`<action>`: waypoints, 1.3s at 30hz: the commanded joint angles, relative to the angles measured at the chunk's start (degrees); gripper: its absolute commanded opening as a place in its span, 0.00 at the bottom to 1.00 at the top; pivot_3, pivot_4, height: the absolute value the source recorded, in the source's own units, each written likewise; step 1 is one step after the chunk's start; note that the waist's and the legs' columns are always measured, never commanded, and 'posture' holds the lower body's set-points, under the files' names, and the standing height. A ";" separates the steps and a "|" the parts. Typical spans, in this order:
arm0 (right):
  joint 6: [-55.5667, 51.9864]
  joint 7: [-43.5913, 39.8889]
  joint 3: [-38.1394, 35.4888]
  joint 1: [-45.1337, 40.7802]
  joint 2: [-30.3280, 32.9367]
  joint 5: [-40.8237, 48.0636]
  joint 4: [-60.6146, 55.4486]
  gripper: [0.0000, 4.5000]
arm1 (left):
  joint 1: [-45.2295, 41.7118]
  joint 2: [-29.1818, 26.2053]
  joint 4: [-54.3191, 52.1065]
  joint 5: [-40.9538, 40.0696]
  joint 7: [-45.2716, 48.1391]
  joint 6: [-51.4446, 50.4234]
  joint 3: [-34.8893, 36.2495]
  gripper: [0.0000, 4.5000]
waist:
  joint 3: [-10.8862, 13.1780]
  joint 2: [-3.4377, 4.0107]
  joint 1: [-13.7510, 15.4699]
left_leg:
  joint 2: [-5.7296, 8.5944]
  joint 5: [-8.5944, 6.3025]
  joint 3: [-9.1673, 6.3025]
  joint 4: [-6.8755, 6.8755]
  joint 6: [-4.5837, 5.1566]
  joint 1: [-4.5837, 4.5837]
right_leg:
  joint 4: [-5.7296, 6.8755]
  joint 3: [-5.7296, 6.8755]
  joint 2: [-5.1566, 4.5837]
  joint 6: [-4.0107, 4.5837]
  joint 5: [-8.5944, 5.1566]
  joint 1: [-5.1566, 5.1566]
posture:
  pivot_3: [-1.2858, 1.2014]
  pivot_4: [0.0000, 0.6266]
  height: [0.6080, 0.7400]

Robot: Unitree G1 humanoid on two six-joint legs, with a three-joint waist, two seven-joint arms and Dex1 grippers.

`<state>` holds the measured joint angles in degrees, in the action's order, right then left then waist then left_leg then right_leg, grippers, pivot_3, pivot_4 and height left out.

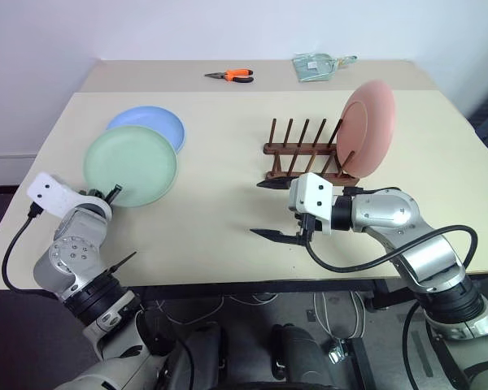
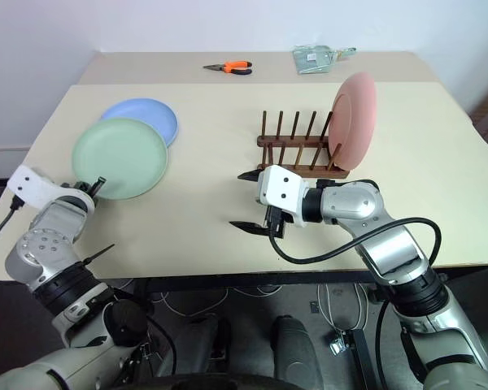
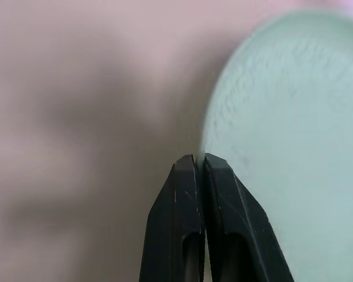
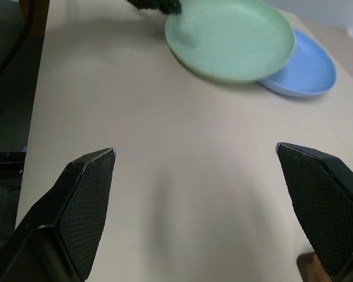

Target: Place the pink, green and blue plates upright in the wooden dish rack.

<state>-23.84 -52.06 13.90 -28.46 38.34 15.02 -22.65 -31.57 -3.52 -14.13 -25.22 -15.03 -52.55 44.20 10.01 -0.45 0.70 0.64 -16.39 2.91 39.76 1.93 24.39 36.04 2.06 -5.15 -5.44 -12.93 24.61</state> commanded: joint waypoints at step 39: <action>37.75 24.67 -3.25 -16.42 -4.15 -36.19 28.02 0.00 | -11.61 -4.81 -5.94 -0.75 1.57 10.44 -20.68 0.87 | 0.06 -0.06 -0.47 | -0.10 0.38 0.14 -0.25 -0.47 -0.16 | -0.06 -0.02 0.54 0.01 0.00 -0.03 | 0.52 0.24 1.00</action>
<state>15.54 -26.49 15.12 -43.21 34.89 -27.41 8.05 -44.34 -5.96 -19.97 -29.21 -15.92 -44.20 26.08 10.07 -0.51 0.22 0.54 -15.99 3.06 39.40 1.44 24.20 35.96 2.03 -4.59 -5.43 -12.93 24.58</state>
